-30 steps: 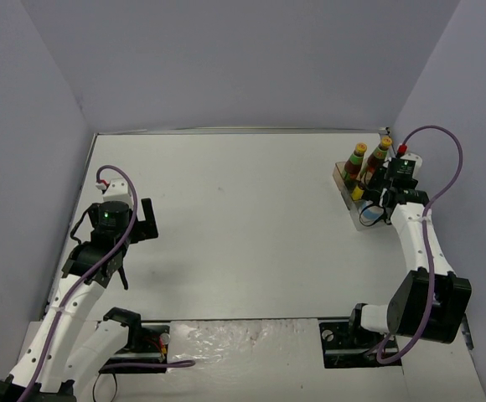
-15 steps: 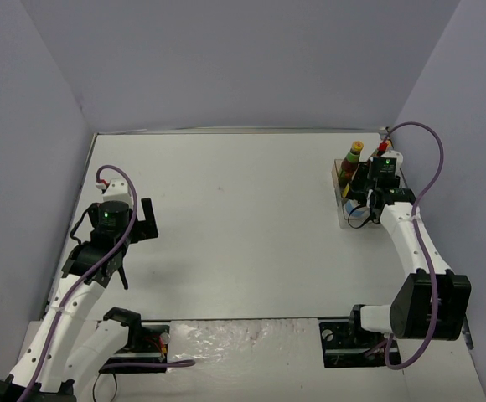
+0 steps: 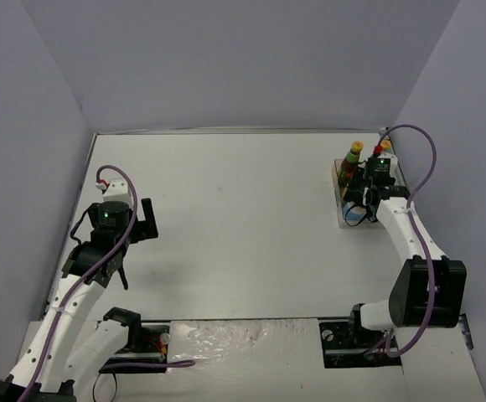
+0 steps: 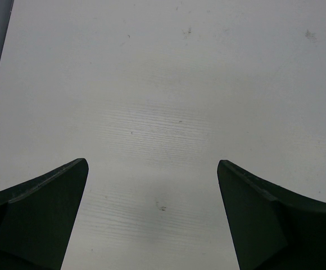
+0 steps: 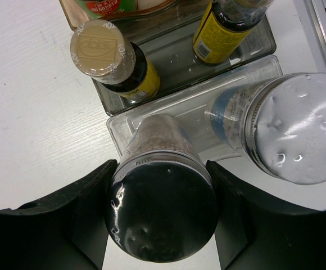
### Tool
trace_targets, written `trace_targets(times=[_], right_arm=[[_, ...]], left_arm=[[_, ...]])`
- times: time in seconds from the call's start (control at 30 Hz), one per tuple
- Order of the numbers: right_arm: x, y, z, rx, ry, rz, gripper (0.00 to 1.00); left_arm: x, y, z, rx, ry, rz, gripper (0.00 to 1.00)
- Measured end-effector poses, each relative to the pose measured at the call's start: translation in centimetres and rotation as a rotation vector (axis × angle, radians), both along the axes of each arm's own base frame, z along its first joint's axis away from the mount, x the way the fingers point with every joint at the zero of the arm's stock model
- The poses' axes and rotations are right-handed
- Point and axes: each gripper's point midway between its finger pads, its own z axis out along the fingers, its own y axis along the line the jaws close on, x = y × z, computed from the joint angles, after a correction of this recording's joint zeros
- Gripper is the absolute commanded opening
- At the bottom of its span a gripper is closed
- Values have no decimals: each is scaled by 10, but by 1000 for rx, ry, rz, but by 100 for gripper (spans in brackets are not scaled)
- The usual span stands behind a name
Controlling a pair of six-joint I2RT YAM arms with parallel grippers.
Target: Organize the condiment bottles
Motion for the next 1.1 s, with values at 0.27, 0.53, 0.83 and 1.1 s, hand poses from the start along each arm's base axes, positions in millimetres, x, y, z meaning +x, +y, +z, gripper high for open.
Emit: trace_targets(times=[0.27, 0.53, 0.83, 1.1], right_arm=[[3, 0, -10, -2, 11, 2, 52], [5, -1, -8, -5, 3, 5, 80], [4, 0, 14, -6, -47, 11, 98], [-18, 4, 162, -39, -421, 49, 100]], left_arm=[[0, 0, 0, 0, 0, 0, 97], [0, 0, 0, 0, 0, 0, 97], [0, 0, 1, -1, -3, 0, 97], [-5, -1, 5, -13, -14, -11, 97]])
